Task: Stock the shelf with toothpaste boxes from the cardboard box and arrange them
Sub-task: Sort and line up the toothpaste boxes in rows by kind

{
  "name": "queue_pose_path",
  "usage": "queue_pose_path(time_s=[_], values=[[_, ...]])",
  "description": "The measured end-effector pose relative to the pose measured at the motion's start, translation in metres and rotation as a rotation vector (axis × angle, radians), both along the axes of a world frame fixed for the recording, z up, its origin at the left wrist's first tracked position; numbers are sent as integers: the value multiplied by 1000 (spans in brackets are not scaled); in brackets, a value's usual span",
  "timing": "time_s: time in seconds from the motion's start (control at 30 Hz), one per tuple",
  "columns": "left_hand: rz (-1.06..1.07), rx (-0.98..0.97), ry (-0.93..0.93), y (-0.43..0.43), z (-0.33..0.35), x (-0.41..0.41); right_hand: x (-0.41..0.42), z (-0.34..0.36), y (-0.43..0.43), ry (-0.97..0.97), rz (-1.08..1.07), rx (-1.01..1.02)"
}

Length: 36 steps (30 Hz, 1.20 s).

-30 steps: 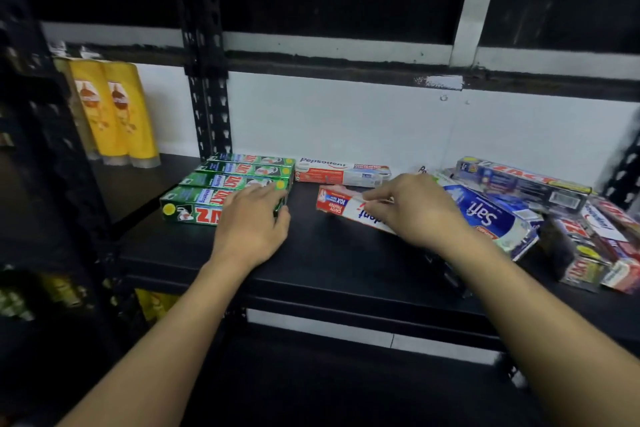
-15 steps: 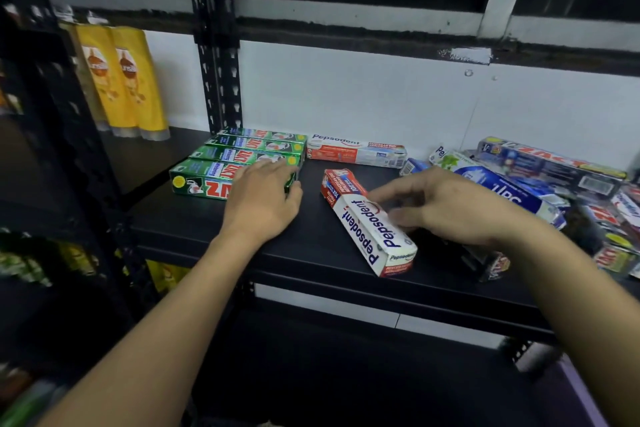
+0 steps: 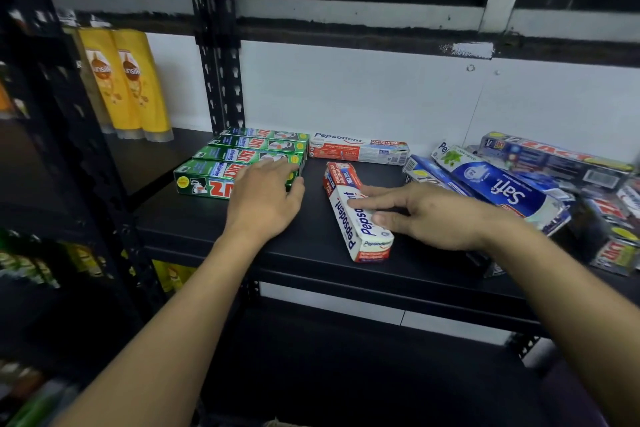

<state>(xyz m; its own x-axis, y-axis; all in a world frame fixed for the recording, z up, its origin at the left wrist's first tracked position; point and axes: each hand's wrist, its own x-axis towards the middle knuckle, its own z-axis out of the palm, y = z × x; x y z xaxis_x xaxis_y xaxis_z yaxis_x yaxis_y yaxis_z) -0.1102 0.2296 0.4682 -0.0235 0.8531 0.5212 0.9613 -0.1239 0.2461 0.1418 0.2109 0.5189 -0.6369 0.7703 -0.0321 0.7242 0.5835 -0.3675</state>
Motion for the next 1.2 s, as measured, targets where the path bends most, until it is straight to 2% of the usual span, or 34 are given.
queue_pose_path(time_s=[0.13, 0.23, 0.33, 0.57, 0.77, 0.9, 0.97, 1.07, 1.13, 1.2], values=[[1, -1, -3, 0, -1, -1, -19, -24, -8, 29, -97, 201], [-4, 2, -8, -1, 0, -1, -15, -22, -12, 106, -82, 160], [-6, 6, -13, -2, 0, 0, -3, -9, -15, 82, -13, 113], [0, 0, -22, -1, 1, -1, 0, -9, 2, 28, 44, 232], [-4, 9, -33, -2, 1, 0, -15, -17, 4, 224, 73, 125], [-10, 15, -44, -2, 0, -1, -16, -29, 1, 293, 34, 182], [-12, 13, -46, -2, 0, -1, -15, -31, -2, 243, 6, 274], [-16, 21, -52, -3, 1, -1, -17, -27, -7, 69, -27, 486], [-16, 22, -56, -4, 1, -1, -18, -21, -5, 29, -3, 463], [-14, 20, -57, -4, 2, 0, -19, -15, -3, 12, 39, 297]])
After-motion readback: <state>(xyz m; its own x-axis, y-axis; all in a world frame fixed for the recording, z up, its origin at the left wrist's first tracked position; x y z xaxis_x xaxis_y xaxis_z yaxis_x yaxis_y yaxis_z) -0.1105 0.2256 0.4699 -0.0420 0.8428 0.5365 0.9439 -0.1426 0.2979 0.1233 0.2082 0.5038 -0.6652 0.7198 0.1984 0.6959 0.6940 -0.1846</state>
